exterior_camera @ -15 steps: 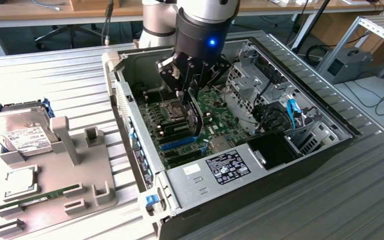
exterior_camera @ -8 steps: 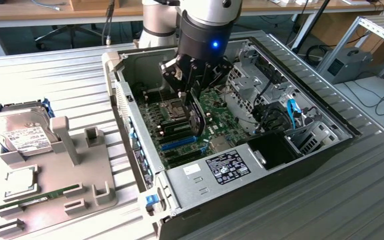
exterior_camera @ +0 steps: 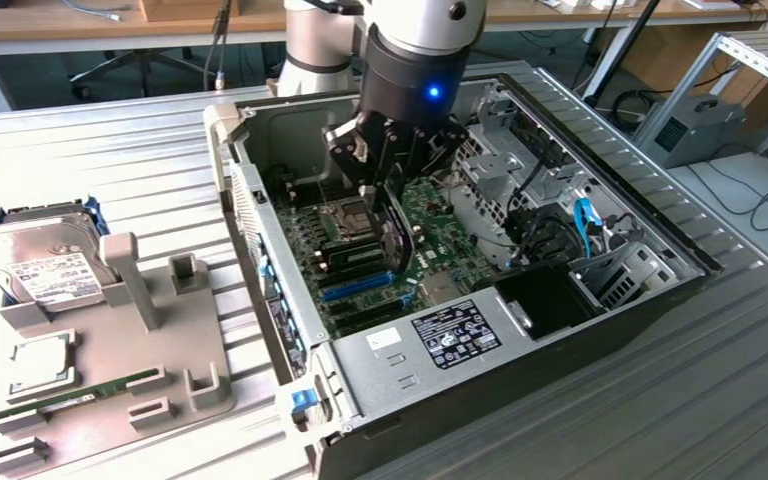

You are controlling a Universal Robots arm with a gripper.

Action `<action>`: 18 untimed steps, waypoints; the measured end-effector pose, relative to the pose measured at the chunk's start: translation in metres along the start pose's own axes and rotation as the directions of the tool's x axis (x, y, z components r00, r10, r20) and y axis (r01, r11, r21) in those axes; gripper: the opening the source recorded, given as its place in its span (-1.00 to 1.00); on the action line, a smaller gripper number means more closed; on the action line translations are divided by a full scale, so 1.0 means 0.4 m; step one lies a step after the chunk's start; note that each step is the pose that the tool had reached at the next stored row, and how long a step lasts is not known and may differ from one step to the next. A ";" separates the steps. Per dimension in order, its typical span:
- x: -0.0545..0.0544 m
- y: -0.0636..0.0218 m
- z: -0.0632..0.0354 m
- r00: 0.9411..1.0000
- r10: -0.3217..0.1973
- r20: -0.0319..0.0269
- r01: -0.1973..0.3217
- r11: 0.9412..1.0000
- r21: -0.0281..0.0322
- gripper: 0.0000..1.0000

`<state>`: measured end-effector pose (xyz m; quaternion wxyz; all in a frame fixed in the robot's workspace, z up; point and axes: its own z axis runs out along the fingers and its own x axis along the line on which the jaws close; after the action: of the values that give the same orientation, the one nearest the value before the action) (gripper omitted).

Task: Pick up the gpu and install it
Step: 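Pick up the gpu and move the gpu toward the slot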

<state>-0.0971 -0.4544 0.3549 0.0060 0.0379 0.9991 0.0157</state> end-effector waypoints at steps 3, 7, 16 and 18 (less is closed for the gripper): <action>-0.003 0.000 0.003 1.000 0.000 0.000 0.000 1.000 0.000 -0.47; -0.005 0.000 0.006 1.000 0.000 0.000 0.000 1.000 0.000 -0.47; -0.015 0.001 0.017 1.000 0.000 0.000 0.000 1.000 0.000 -0.47; -0.021 0.001 0.018 1.000 0.000 0.000 0.000 1.000 0.000 -0.47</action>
<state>-0.0888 -0.4543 0.3480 0.0060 0.0379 0.9991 0.0157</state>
